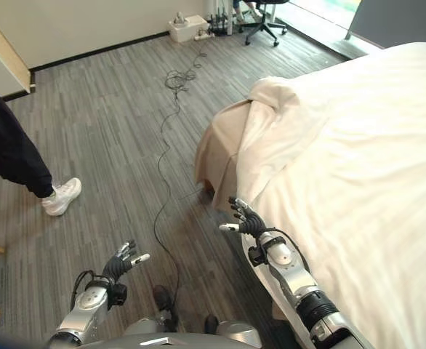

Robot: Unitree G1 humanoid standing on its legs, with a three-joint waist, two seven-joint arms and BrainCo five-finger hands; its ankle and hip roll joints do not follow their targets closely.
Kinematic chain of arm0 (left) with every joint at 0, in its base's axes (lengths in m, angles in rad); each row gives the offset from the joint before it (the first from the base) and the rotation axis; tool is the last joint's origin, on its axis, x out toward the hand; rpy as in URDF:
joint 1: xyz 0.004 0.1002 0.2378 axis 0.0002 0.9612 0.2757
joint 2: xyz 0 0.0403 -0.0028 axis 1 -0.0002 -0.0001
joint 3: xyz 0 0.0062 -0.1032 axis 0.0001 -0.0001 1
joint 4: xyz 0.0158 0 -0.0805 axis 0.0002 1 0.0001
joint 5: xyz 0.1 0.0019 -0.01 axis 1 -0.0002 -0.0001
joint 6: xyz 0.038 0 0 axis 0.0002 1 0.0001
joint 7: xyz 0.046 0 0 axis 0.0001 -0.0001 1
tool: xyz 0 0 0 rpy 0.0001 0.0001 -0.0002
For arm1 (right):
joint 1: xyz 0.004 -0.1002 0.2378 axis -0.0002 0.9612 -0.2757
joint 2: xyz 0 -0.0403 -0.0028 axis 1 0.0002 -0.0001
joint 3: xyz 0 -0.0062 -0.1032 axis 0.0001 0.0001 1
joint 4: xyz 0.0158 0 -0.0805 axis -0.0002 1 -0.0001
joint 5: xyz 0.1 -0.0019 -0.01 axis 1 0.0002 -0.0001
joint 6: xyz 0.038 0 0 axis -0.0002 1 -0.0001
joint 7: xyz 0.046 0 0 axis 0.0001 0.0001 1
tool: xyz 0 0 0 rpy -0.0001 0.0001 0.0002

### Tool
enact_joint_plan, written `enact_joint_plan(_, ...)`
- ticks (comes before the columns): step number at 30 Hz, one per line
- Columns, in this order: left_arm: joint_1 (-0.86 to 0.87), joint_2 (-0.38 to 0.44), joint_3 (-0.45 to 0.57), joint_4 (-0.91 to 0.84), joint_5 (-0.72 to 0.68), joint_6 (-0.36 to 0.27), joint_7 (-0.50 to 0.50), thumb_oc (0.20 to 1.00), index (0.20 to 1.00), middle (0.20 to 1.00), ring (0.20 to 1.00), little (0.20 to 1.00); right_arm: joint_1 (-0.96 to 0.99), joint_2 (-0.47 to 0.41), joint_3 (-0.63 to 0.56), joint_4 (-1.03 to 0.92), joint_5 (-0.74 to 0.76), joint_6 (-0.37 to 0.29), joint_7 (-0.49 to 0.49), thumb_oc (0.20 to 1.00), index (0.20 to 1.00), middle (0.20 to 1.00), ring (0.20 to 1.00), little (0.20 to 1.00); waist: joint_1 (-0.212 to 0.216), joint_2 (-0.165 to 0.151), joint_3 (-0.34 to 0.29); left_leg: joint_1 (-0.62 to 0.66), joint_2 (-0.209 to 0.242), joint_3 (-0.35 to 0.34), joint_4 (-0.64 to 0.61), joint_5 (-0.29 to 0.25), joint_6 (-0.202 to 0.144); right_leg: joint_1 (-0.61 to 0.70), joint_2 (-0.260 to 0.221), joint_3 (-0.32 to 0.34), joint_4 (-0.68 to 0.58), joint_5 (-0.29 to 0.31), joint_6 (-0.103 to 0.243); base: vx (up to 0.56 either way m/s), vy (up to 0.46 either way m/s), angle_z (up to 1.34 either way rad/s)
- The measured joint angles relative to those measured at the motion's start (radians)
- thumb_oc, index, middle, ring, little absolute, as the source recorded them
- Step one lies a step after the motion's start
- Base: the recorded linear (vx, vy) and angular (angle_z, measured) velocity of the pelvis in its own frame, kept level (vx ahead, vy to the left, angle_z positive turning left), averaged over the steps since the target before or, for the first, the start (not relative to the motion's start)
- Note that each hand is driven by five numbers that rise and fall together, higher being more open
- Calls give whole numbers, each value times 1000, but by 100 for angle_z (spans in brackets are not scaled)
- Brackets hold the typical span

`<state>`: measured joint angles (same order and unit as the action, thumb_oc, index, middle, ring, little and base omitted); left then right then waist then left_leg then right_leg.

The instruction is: Making the bed.

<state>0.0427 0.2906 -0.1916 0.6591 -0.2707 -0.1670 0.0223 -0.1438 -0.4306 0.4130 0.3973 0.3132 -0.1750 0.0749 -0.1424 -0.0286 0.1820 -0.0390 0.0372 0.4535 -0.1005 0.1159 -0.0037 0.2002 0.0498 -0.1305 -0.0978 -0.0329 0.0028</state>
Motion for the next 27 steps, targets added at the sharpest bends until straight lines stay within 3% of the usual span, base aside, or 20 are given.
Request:
enact_joint_plan(1, 3, -3, 10, 1, 0, 1, 3, 1000, 1000, 1000, 1000, 1000, 16, -4, 2, -13, 0, -2, 0, 1000, 1000, 1000, 1000, 1000, -24, 39, 0, 40, 16, -8, -1, 18, 105, 2, 29, -4, 56, -28, 24, 170, 159, 19)
enact_joint_plan(2, 3, 3, 6, 6, 1, 2, 3, 1000, 1000, 1000, 1000, 1000, 27, 4, -4, -13, -1, -1, -2, 1000, 1000, 1000, 1000, 1000, -26, 47, 1, 53, 25, -32, -1, -28, 103, -6, 37, 0, 105, -51, 41, 174, 160, 31)
enact_joint_plan(4, -16, 15, -3, 3, 2, 2, 3, 1000, 1000, 1000, 1000, 1000, 32, 24, -5, -16, -2, 0, 1, 1000, 1000, 1000, 1000, 1000, -30, 51, 7, 66, 28, -40, 2, -45, 118, -101, 18, -14, 306, -122, 67, 134, 155, 17)
enact_joint_plan(5, -18, 23, -8, 1, 3, 3, 3, 1000, 1000, 1000, 1000, 1000, 37, 27, -4, -31, -3, -1, 2, 1000, 1000, 1000, 1000, 1000, -30, 46, 4, 69, 11, -69, 7, -61, 128, -173, -29, -26, 458, -148, 90, 114, 146, 13)
enact_joint_plan(6, -22, 41, -11, 1, 3, 2, 4, 1000, 1000, 1000, 1000, 1000, 26, 40, -1, -41, -3, -1, 2, 1000, 1000, 1000, 1000, 1000, -43, 37, 9, 77, -22, -93, 7, -85, 146, -302, -87, -24, 738, -164, 131, 100, 97, 35)
enact_joint_plan(7, -30, 49, -11, 2, 3, 5, 4, 1000, 1000, 1000, 1000, 1000, 32, 47, -4, -57, -3, -2, 1, 1000, 1000, 1000, 1000, 1000, -59, 24, 10, 78, -45, -90, 7, -29, 91, -376, -141, -37, 876, -180, 140, 125, 63, 52)
enact_joint_plan(8, -34, 48, -12, -5, 3, 4, 4, 1000, 1000, 1000, 1000, 1000, 39, 45, -1, -63, -3, -1, 3, 1000, 1000, 1000, 1000, 1000, -65, 31, 13, 85, -55, -97, 7, -30, 89, -408, -164, -24, 873, -192, 143, 236, 73, 42)
enact_joint_plan(9, -37, 46, -3, -8, 8, -1, 6, 1000, 1000, 1000, 1000, 1000, 27, 52, 0, -56, -3, -2, 1, 1000, 1000, 1000, 1000, 1000, -69, 41, 24, 91, -59, -99, 15, -84, 124, -456, -179, 1, 867, -193, 147, 245, -71, 39)
enact_joint_plan(10, -63, 49, -9, 29, 8, 3, 12, 1000, 1000, 1000, 1000, 1000, 17, 80, -1, -48, -3, -2, 1, 1000, 1000, 1000, 1000, 1000, -81, 52, 35, 100, -62, -57, 9, -77, 75, -510, -229, -13, 759, -187, 139, 286, -134, 22)
enact_joint_plan(12, -65, 57, -8, 44, 7, 3, 12, 1000, 1000, 1000, 1000, 1000, 15, 76, 1, -47, -2, -1, 1, 1000, 1000, 1000, 1000, 1000, -71, 52, 35, 112, -61, -37, 9, -84, 59, -506, -240, -47, 517, -160, 115, 271, -183, -4)
enact_joint_plan(14, -54, 70, -4, 47, 7, 3, 13, 1000, 1000, 1000, 1000, 1000, 13, 75, 0, -47, 0, -4, 1, 1000, 1000, 1000, 1000, 1000, -73, 44, 31, 118, -58, -36, 9, -100, 35, -487, -219, -52, 280, -87, 134, 194, -160, -19)
enact_joint_plan(15, -61, 73, -5, 63, 8, 3, 13, 1000, 1000, 1000, 1000, 1000, 18, 74, -7, -40, 1, -4, 0, 1000, 1000, 1000, 1000, 1000, -83, 30, 25, 135, -67, -41, 9, -108, 32, -451, -214, -59, 87, 15, 144, 204, -217, 12)
enact_joint_plan(17, -58, 61, -12, 58, 8, 2, 11, 1000, 1000, 1000, 1000, 1000, 24, 72, -11, -28, 3, -2, -1, 1000, 1000, 1000, 1000, 1000, -104, 25, 23, 172, -64, -54, 9, -125, 10, -401, -216, -70, 12, 112, 129, 302, -239, 20)
enact_joint_plan(18, -42, 61, -14, 51, 8, 0, 11, 1000, 1000, 1000, 1000, 1000, 29, 71, -9, -29, 3, -3, 0, 1000, 1000, 1000, 1000, 1000, -94, 20, 14, 206, -56, -51, 9, -141, -15, -365, -205, -76, 15, 127, 115, 275, -231, -5)
enact_joint_plan(20, -4, 51, -16, 51, 7, 0, 11, 1000, 1000, 1000, 1000, 1000, 29, 57, -11, -29, 4, -6, -1, 1000, 1000, 1000, 1000, 1000, -93, 48, -17, 243, -1, -56, 45, -178, -73, -308, -158, -75, 6, 182, 87, 272, -300, -1)
enact_joint_plan(21, -3, 49, -13, 50, 5, 0, 10, 1000, 1000, 1000, 1000, 1000, 26, 48, -15, -27, 5, -7, -1, 1000, 1000, 1000, 1000, 1000, -83, 53, -18, 215, 28, -59, 130, -200, -102, -290, -136, -89, 1, 191, 72, 216, -263, 11)
enact_joint_plan(23, -23, 38, -6, 36, -1, -8, 14, 1000, 1000, 1000, 1000, 1000, 21, 32, -21, -25, 13, -10, -2, 1000, 1000, 1000, 1000, 1000, -44, 24, -20, 38, 126, -53, 548, -194, -139, -259, -135, -91, -7, 166, 28, 165, -147, 2)
enact_joint_plan(24, -17, 21, -7, 28, -1, -10, 14, 1000, 1000, 1000, 1000, 1000, 14, 17, -19, -25, 15, -10, -3, 1000, 1000, 1000, 1000, 1000, -31, 25, -18, 5, 182, -51, 638, -207, -157, -228, -120, -90, -7, 163, -25, 188, -64, -9)
enact_joint_plan(26, -11, 10, -7, 14, -1, -18, 14, 1000, 1000, 1000, 1000, 1000, 2, 10, -20, -28, 17, -13, -6, 1000, 1000, 1000, 1000, 1000, -28, 28, -14, -12, 240, -39, 593, -211, -163, -191, -89, -86, -7, 130, -52, 191, -19, -20)
enact_joint_plan(27, -12, 10, -6, -1, -2, -21, 14, 1000, 1000, 1000, 1000, 1000, 3, 10, -22, -31, 18, -18, -6, 1000, 1000, 1000, 1000, 1000, -32, 26, -13, -11, 242, -38, 516, -210, -162, -189, -84, -83, -7, 116, -55, 148, 20, -20)
